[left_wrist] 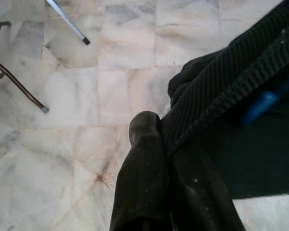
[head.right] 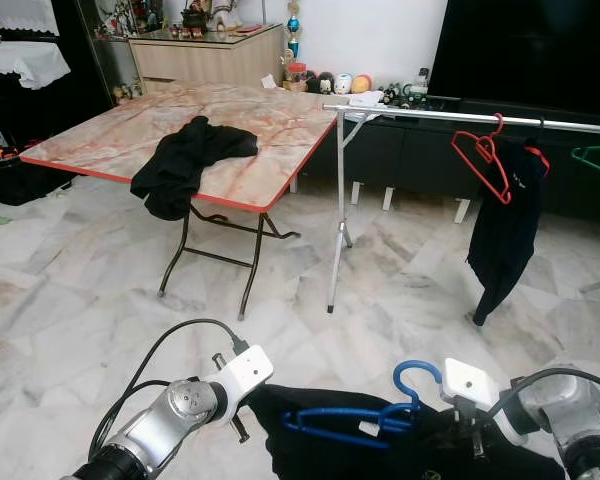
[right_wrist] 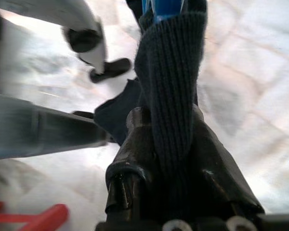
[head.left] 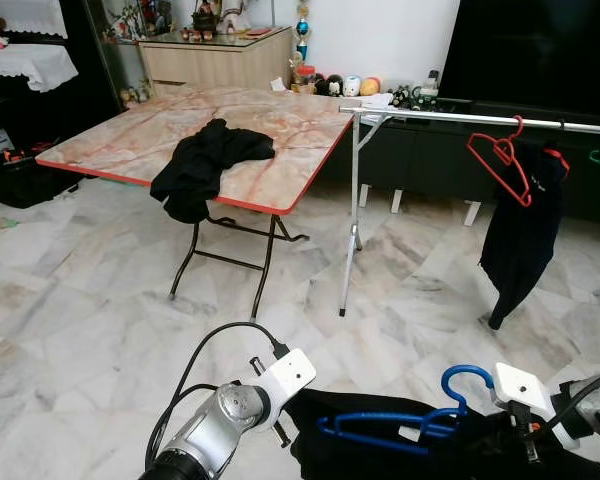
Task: Hang hanger
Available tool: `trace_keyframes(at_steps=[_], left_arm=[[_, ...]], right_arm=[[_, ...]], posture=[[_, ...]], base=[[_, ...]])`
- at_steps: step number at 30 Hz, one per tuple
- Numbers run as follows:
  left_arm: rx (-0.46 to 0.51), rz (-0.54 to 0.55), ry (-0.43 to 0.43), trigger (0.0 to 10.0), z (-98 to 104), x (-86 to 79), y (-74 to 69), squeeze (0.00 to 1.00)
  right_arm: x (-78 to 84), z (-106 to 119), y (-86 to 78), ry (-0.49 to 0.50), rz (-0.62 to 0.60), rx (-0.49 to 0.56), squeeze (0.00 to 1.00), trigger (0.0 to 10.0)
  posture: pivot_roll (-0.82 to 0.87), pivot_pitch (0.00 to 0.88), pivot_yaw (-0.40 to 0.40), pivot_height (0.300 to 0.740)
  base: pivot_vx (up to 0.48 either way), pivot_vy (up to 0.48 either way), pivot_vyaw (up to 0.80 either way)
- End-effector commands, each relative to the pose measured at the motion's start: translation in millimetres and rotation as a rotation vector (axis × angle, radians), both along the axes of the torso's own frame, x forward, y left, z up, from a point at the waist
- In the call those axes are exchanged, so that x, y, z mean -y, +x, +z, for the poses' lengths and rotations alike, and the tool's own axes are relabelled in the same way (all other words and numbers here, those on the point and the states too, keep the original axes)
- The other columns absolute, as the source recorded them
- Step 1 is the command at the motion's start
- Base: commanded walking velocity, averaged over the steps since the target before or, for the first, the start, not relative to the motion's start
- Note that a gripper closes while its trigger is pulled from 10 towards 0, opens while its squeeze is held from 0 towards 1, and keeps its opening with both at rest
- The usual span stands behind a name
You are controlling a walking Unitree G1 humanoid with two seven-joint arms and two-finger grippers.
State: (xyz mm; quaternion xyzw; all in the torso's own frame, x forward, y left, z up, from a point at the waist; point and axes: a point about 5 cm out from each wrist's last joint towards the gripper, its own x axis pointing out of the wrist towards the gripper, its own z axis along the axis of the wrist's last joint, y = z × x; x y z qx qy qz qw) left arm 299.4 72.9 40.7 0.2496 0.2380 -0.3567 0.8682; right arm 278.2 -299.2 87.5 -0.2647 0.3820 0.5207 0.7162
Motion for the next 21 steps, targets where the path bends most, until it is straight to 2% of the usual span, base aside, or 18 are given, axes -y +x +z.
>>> trace_keyframes(at_steps=[1,4,6,8,13,15,17,19,21], left_arm=[[-0.007,0.116,0.088,0.0,-2,-37.6,8.2,0.00],[-0.007,0.104,0.089,0.0,-2,-36.3,7.9,0.00],[-0.010,0.091,0.095,0.0,-2,-35.8,7.3,0.00],[-0.011,0.083,0.097,0.0,-2,-34.8,6.8,0.00],[0.000,0.084,0.091,0.0,2,-34.0,9.2,0.00],[0.007,0.085,0.053,0.0,9,-31.3,11.8,0.00],[0.029,0.074,-0.020,0.0,26,-24.6,16.6,0.00],[0.038,0.073,-0.052,0.0,33,-22.1,18.3,0.00],[0.056,0.047,-0.100,0.0,47,-15.5,20.3,0.00]], right_arm=[[28.5,5,-8.5,-0.132,-0.079,0.003,0.00,0.0],[27.6,7,-1.4,-0.143,-0.124,0.080,0.00,0.0],[24.9,8,0.8,-0.110,-0.130,0.100,0.00,0.0],[21.5,3,3.2,-0.157,-0.126,0.143,0.00,0.0],[10.4,-7,3.9,-0.134,-0.119,0.150,0.00,0.0],[3.9,-12,8.0,-0.163,-0.131,0.205,0.00,0.0],[-8.4,-18,13.3,-0.151,-0.147,0.234,0.00,0.0],[-12.2,-19,15.9,-0.146,-0.161,0.244,0.00,0.0],[-16.4,-21,21.2,-0.185,-0.192,0.274,0.00,0.0]], posture=[[0.08,0.000,0.020,0.740],[0.08,0.000,0.018,0.740],[0.08,0.000,0.017,0.740],[0.08,0.000,0.017,0.740],[0.08,0.000,0.011,0.740],[0.09,0.000,0.008,0.740],[0.09,0.000,0.006,0.740],[0.09,0.000,0.006,0.740],[0.10,0.000,0.004,0.740]], base=[[0.000,0.000,0.00],[0.000,0.000,0.00],[0.000,0.000,0.00],[0.000,0.000,0.00],[0.000,0.000,0.00],[0.000,0.000,0.00],[0.000,0.000,0.00],[0.000,0.000,0.00],[0.000,0.000,0.00]])
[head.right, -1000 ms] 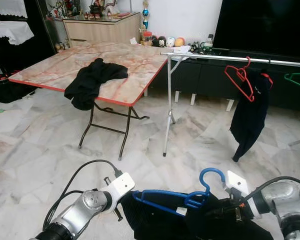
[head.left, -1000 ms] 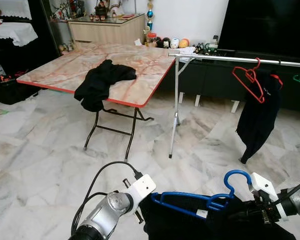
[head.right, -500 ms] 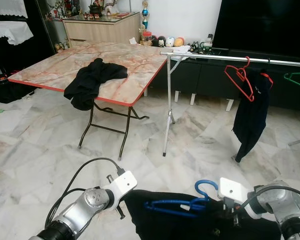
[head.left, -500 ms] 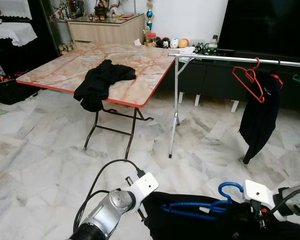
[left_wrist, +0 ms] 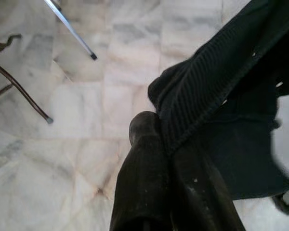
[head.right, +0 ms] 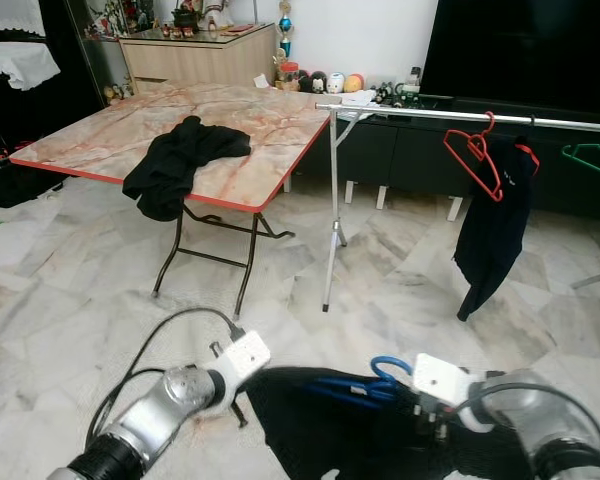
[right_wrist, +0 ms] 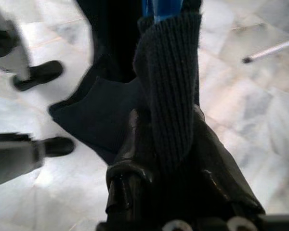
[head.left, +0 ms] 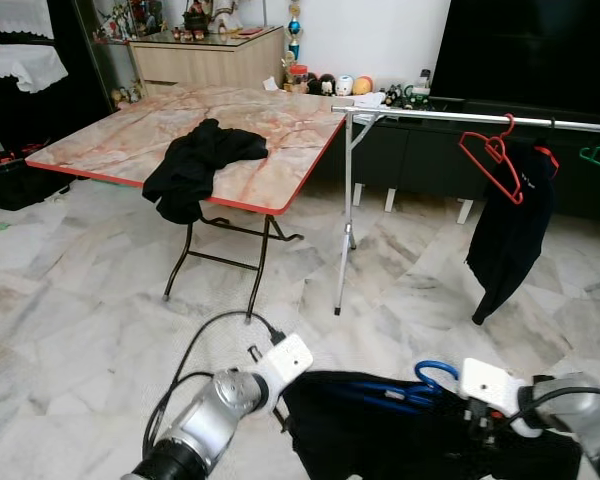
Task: Hang hanger
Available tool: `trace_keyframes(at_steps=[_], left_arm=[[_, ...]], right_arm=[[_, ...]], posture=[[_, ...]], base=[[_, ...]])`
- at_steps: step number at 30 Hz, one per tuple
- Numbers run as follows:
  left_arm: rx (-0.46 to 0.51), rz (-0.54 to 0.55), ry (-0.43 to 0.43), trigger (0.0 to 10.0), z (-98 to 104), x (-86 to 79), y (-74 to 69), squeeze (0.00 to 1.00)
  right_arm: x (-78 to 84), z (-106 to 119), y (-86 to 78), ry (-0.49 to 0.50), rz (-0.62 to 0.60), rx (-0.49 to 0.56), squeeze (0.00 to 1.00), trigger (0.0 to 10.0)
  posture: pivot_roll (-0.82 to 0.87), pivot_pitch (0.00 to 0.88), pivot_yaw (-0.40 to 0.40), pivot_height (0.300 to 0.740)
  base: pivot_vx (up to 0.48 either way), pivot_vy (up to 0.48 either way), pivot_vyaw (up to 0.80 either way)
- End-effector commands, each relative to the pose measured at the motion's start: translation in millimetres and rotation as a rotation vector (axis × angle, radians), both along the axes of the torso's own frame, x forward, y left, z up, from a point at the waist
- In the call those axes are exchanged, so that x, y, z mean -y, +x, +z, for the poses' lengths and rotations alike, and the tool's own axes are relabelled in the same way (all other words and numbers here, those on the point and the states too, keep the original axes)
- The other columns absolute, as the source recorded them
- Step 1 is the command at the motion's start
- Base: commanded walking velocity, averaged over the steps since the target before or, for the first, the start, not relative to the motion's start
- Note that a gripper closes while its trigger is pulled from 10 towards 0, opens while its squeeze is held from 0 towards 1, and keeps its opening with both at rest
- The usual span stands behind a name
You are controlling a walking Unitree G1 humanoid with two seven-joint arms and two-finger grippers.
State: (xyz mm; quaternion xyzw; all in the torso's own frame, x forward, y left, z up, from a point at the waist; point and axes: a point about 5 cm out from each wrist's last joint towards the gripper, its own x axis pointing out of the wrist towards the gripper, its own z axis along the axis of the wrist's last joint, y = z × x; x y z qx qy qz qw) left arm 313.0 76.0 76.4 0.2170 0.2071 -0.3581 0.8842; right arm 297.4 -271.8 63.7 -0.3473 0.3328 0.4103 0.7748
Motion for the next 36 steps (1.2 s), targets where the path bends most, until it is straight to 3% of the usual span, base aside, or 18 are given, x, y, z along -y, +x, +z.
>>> trace_keyframes(at_steps=[1,8,9,10,16,19,23,26,27,28,29,30,31,32,36], left_arm=[[0.028,0.026,-0.020,0.0,16,-10.5,7.2,0.00],[0.023,-0.056,-0.075,0.0,34,-0.4,1.4,0.00],[0.018,-0.080,-0.099,0.0,38,3.7,-2.2,0.00],[0.018,-0.080,-0.099,0.0,38,3.7,-2.2,0.00],[0.007,-0.181,-0.133,0.0,49,15.4,-16.1,0.00],[-0.005,-0.199,-0.133,0.0,46,20.0,-20.7,0.00],[-0.024,-0.221,-0.139,0.0,44,25.7,-25.6,0.00],[-0.046,-0.300,-0.122,0.0,40,32.2,-36.6,0.00],[-0.054,-0.346,-0.116,0.0,38,35.6,-42.6,0.51],[-0.056,-0.356,-0.115,0.0,37,36.3,-43.8,0.51],[-0.081,-0.394,-0.114,1.6,35,39.1,-49.6,1.00],[-0.092,-0.413,-0.113,5.1,34,40.2,-52.2,1.00],[-0.096,-0.435,-0.113,9.6,33,41.5,-54.7,1.00],[-0.096,-0.446,-0.114,10.0,33,42.2,-56.1,1.00],[-0.103,-0.450,-0.102,10.0,31,41.7,-56.7,1.00]], right_arm=[[8.6,2,2.6,-0.068,-0.056,0.013,0.00,0.0],[-16.1,1,14.5,-0.030,-0.047,0.050,0.00,0.0],[-28.3,2,20.1,0.012,-0.060,0.082,0.00,0.0],[-28.3,2,20.1,0.012,-0.060,0.082,0.00,0.0],[-70.9,2,37.4,0.238,-0.200,0.130,0.00,0.0],[-88.1,0,41.7,0.289,-0.233,0.140,0.00,0.0],[-94.5,0,45.7,0.306,-0.306,0.166,0.00,0.0],[-103.7,3,51.4,0.369,-0.388,0.181,0.00,0.0],[-107.0,4,53.8,0.361,-0.408,0.201,0.00,0.0],[-107.8,4,54.3,0.358,-0.412,0.206,0.00,0.0],[-113.0,5,55.7,0.378,-0.418,0.208,0.00,0.0],[-115.4,6,56.2,0.386,-0.420,0.208,0.00,0.0],[-118.4,6,56.7,0.391,-0.419,0.207,0.00,0.0],[-121.0,6,56.9,0.393,-0.416,0.209,0.00,0.0],[-127.9,8,58.1,0.414,-0.402,0.218,0.00,0.0]], posture=[[0.10,0.000,0.002,0.740],[0.11,0.000,-0.006,0.740],[0.12,0.000,-0.011,0.740],[0.12,0.000,-0.011,0.740],[0.15,0.000,-0.021,0.740],[0.16,0.000,-0.020,0.740],[0.17,0.000,-0.021,0.740],[0.17,0.000,-0.019,0.740],[0.17,0.000,-0.016,0.740],[0.17,0.000,-0.016,0.740],[0.17,0.000,-0.012,0.740],[0.17,0.000,-0.014,0.740],[0.17,0.000,-0.013,0.740],[0.17,0.000,-0.012,0.740],[0.18,0.000,-0.014,0.740]], base=[[0.000,0.000,0.00],[0.000,0.000,0.00],[0.000,0.000,0.00],[0.000,0.000,0.00],[0.000,0.000,0.00],[0.000,0.000,0.00],[0.000,0.000,0.00],[0.000,0.000,0.00],[0.000,0.000,0.00],[0.000,0.000,0.00],[0.000,0.000,0.00],[0.000,0.000,0.00],[0.000,0.000,0.00],[0.000,0.000,0.00],[0.000,0.000,0.00]])
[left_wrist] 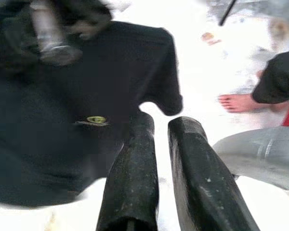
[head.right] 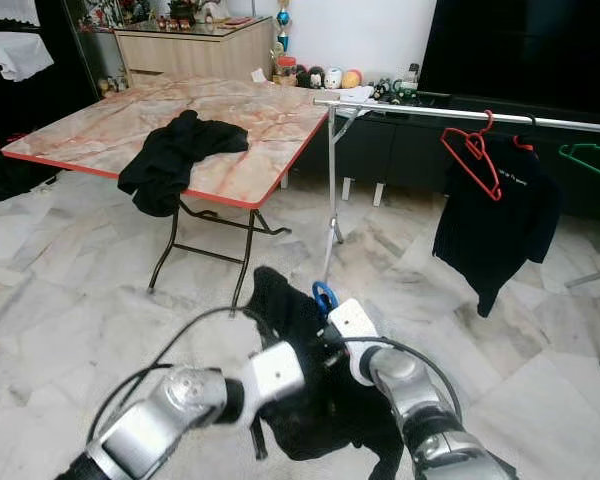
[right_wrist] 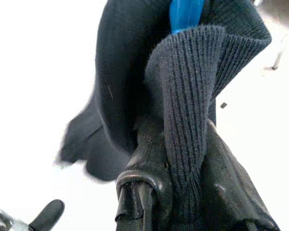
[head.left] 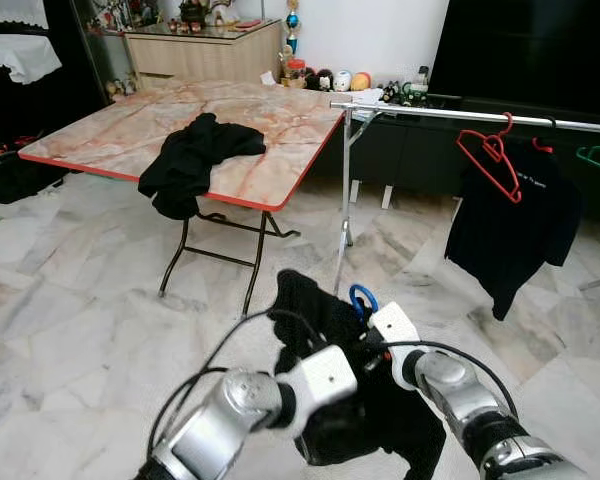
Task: Hang hanger
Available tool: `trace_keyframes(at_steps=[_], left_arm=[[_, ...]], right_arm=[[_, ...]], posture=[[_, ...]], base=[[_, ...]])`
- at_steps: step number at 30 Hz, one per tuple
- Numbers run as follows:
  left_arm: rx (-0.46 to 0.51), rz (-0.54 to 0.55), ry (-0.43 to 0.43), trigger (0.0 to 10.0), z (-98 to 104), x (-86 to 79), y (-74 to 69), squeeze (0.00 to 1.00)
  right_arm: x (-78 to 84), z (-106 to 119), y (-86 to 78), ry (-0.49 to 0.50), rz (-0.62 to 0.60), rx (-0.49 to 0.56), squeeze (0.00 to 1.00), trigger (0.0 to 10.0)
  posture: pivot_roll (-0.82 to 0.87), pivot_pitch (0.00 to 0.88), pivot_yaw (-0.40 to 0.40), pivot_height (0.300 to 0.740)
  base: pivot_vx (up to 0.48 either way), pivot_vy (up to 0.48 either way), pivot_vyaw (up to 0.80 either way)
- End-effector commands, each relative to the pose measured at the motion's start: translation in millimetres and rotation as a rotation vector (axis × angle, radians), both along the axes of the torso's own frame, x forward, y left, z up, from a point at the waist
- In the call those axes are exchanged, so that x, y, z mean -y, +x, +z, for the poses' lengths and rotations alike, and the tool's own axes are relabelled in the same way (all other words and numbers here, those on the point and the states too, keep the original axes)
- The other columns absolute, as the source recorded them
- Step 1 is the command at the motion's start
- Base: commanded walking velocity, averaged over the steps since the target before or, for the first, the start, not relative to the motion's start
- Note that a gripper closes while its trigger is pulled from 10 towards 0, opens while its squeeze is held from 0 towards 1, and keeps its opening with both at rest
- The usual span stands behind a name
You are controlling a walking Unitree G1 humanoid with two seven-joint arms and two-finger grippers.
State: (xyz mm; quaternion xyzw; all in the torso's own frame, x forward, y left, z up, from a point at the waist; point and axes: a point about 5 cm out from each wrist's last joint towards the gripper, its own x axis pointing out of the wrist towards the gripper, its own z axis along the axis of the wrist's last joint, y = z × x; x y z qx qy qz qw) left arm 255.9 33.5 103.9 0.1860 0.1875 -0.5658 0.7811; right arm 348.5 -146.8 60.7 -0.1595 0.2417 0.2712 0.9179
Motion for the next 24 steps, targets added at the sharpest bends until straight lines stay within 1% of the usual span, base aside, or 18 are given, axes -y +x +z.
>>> trace_keyframes(at_steps=[1,4,5,6,7,8,11,12,13,14,15,16,18,20,21,22,24], left_arm=[[0.021,-0.004,0.009,10.0,3,-2.3,0.8,1.00],[0.029,-0.001,0.009,10.0,4,-5.2,1.8,1.00],[0.062,0.036,0.021,10.0,5,-12.2,6.9,1.00],[0.062,0.036,0.021,10.0,5,-12.2,6.9,1.00],[0.082,0.063,0.029,10.0,6,-23.1,11.2,1.00],[0.085,0.065,0.030,10.0,7,-27.8,12.0,1.00],[0.089,0.062,0.034,10.0,9,-41.4,12.4,1.00],[0.089,0.062,0.034,10.0,9,-41.4,12.4,1.00],[0.098,0.046,0.044,10.0,10,-54.7,11.2,1.00],[0.102,0.035,0.051,10.0,10,-61.4,9.9,1.00],[0.102,0.035,0.051,10.0,10,-61.4,9.9,1.00],[0.101,0.020,0.061,10.0,10,-71.0,7.9,1.00],[0.094,0.026,0.065,10.0,11,-78.2,7.8,1.00],[0.095,0.027,0.099,10.0,9,-84.8,8.5,1.00],[0.095,0.027,0.099,10.0,9,-84.8,8.5,1.00],[0.095,0.025,0.108,10.0,7,-86.8,8.4,1.00],[0.087,0.018,0.109,10.0,6,-87.2,7.6,1.00]], right_arm=[[-5.8,11,7.3,0.030,0.006,0.045,0.00,0.0],[-8.3,12,7.3,0.027,0.028,0.047,0.00,0.0],[-9.9,12,6.0,0.000,0.088,0.048,0.00,0.0],[-9.9,12,6.0,0.000,0.088,0.048,0.00,0.0],[-9.5,10,2.7,-0.050,0.192,0.034,0.00,0.0],[-8.9,10,1.0,-0.075,0.239,0.027,0.00,0.0],[-5.7,8,-3.1,-0.124,0.340,-0.002,0.00,0.0],[-5.7,8,-3.1,-0.124,0.340,-0.002,0.00,0.0],[-0.6,8,-5.3,-0.161,0.404,-0.016,0.00,0.0],[1.8,8,-7.1,-0.183,0.452,-0.019,0.00,0.0],[1.8,8,-7.1,-0.183,0.452,-0.019,0.00,0.0],[5.3,8,-11.1,-0.210,0.538,-0.032,0.00,0.0],[6.9,8,-15.6,-0.212,0.621,-0.044,0.00,0.0],[7.7,7,-19.9,-0.194,0.679,-0.084,0.00,0.0],[7.7,7,-19.9,-0.194,0.679,-0.084,0.00,0.0],[7.4,6,-23.4,-0.194,0.728,-0.107,0.00,0.0],[5.6,3,-27.1,-0.185,0.769,-0.122,0.00,0.0]], posture=[[0.18,0.000,-0.015,0.740],[0.19,0.000,-0.019,0.740],[0.19,0.000,-0.020,0.740],[0.19,0.000,-0.020,0.740],[0.19,0.000,-0.024,0.740],[0.19,0.000,-0.024,0.740],[0.19,0.000,-0.026,0.740],[0.19,0.000,-0.026,0.740],[0.20,0.000,-0.031,0.740],[0.20,0.000,-0.031,0.740],[0.20,0.000,-0.031,0.740],[0.20,0.000,-0.035,0.740],[0.20,0.000,-0.035,0.740],[0.21,0.000,-0.042,0.740],[0.21,0.000,-0.042,0.740],[0.21,0.000,-0.042,0.740],[0.21,0.000,-0.041,0.740]], base=[[0.000,0.000,0.00],[0.000,0.000,0.00],[0.000,0.000,0.00],[0.000,0.000,0.00],[0.000,0.000,0.00],[0.000,0.000,0.00],[0.000,0.000,0.00],[0.000,0.000,0.00],[0.000,0.000,0.00],[0.000,0.000,0.00],[0.000,0.000,0.00],[0.000,0.000,0.00],[0.000,0.000,0.00],[0.000,0.000,0.00],[0.000,0.000,0.00],[0.000,0.000,0.00],[0.000,0.000,0.00]])
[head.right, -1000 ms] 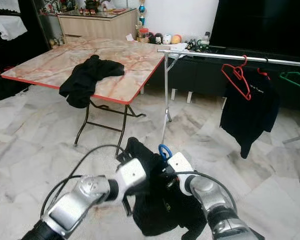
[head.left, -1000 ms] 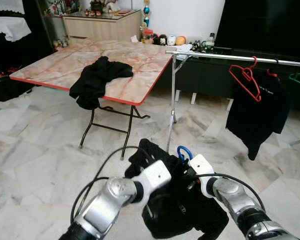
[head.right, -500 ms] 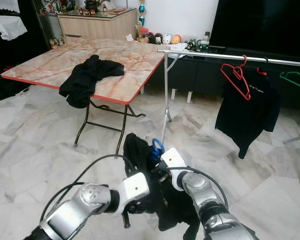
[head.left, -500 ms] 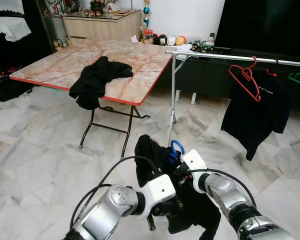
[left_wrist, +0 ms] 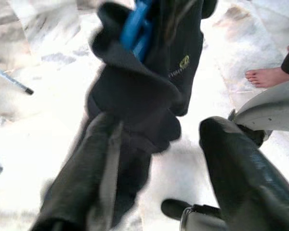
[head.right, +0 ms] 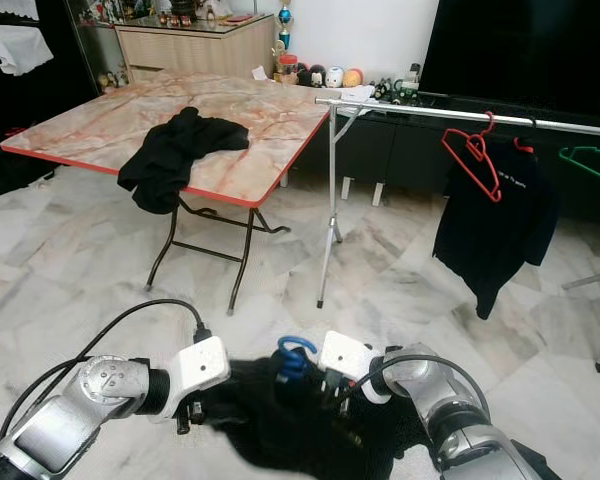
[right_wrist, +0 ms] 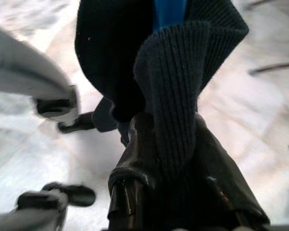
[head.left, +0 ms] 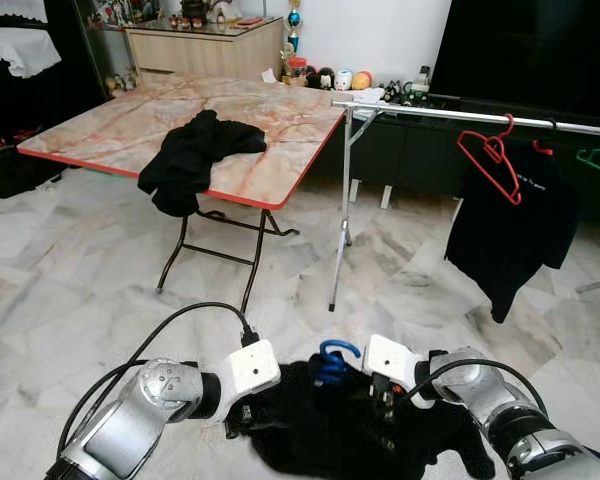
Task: Hang hanger
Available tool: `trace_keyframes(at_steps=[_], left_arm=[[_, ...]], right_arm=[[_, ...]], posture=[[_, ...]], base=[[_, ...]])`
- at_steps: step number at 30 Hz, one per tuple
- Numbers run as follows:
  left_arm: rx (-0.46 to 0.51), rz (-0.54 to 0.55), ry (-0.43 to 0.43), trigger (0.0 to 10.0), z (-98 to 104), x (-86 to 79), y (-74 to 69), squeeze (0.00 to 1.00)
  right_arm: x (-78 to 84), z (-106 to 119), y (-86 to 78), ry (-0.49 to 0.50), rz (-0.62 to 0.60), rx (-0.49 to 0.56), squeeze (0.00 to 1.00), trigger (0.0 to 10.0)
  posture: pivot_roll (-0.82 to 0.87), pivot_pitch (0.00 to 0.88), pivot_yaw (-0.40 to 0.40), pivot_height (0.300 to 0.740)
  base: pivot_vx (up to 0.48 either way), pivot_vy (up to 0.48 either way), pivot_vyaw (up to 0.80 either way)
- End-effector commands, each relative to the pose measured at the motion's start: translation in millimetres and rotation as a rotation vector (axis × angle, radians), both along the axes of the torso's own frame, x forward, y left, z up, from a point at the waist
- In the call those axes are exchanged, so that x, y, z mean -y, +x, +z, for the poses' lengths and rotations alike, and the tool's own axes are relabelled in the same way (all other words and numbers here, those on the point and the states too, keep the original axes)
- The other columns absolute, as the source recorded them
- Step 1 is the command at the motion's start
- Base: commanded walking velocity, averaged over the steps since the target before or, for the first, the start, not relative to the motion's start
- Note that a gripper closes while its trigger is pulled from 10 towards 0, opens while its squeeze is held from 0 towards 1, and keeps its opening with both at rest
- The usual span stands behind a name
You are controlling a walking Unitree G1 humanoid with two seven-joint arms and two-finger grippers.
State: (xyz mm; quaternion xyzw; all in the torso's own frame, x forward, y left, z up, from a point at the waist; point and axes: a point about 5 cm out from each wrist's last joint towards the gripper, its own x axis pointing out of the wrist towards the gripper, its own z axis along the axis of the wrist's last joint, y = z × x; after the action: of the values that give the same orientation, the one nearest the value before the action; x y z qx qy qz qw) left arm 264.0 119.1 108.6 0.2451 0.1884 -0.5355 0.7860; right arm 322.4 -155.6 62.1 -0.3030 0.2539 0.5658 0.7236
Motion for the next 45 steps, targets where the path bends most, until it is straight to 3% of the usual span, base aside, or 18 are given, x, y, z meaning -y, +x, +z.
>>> trace_keyframes(at_steps=[1,11,12,13,14,24,27,28,29,45], left_arm=[[0.006,-0.017,0.001,10.0,0,-1.0,-0.8,1.00],[-0.004,-0.008,-0.009,10.0,-12,12.7,0.9,1.00],[-0.032,-0.029,-0.019,10.0,-15,16.1,-2.6,0.73],[-0.044,-0.046,-0.019,10.0,-17,18.1,-4.9,0.53],[-0.045,-0.051,-0.018,10.0,-18,19.2,-5.7,0.00],[-0.050,-0.047,-0.046,10.0,-27,37.1,-5.0,0.00],[-0.047,-0.050,-0.050,9.6,-27,40.6,-4.0,0.00],[-0.045,-0.050,-0.054,3.8,-27,41.8,-3.4,0.00],[-0.046,-0.049,-0.057,0.0,-27,41.9,-3.2,0.00],[-0.055,-0.063,-0.064,0.0,-27,39.5,-2.6,0.00]], right_arm=[[-4.8,1,-2.1,0.024,0.051,-0.002,0.00,0.0],[-16.9,3,-8.7,0.109,0.153,-0.035,0.00,0.0],[-18.5,4,-7.7,0.119,0.150,-0.020,0.00,0.0],[-19.7,5,-7.0,0.124,0.147,-0.010,0.00,0.0],[-20.4,5,-6.9,0.129,0.147,-0.009,0.00,0.0],[-30.0,7,-9.1,0.194,0.180,-0.021,0.00,0.0],[-31.1,8,-9.0,0.194,0.185,-0.020,0.00,0.0],[-31.7,8,-9.0,0.197,0.189,-0.021,0.00,0.0],[-32.2,9,-8.8,0.201,0.189,-0.019,0.00,0.0],[-29.7,12,-6.0,0.208,0.170,-0.013,0.00,0.0]], posture=[[0.22,0.000,-0.040,0.740],[0.20,0.000,-0.028,0.740],[0.20,0.000,-0.023,0.740],[0.20,0.000,-0.023,0.740],[0.20,0.000,-0.020,0.740],[0.19,0.000,-0.013,0.740],[0.19,0.000,-0.013,0.740],[0.19,0.000,-0.014,0.740],[0.19,0.000,-0.013,0.740],[0.19,0.000,-0.015,0.740]], base=[[0.000,0.000,0.00],[0.000,0.000,0.00],[0.000,0.000,0.00],[0.000,0.000,0.00],[0.000,0.000,0.00],[0.000,0.000,0.00],[0.000,0.000,0.00],[0.000,0.000,0.00],[0.000,0.000,0.00],[0.000,0.000,0.00]])
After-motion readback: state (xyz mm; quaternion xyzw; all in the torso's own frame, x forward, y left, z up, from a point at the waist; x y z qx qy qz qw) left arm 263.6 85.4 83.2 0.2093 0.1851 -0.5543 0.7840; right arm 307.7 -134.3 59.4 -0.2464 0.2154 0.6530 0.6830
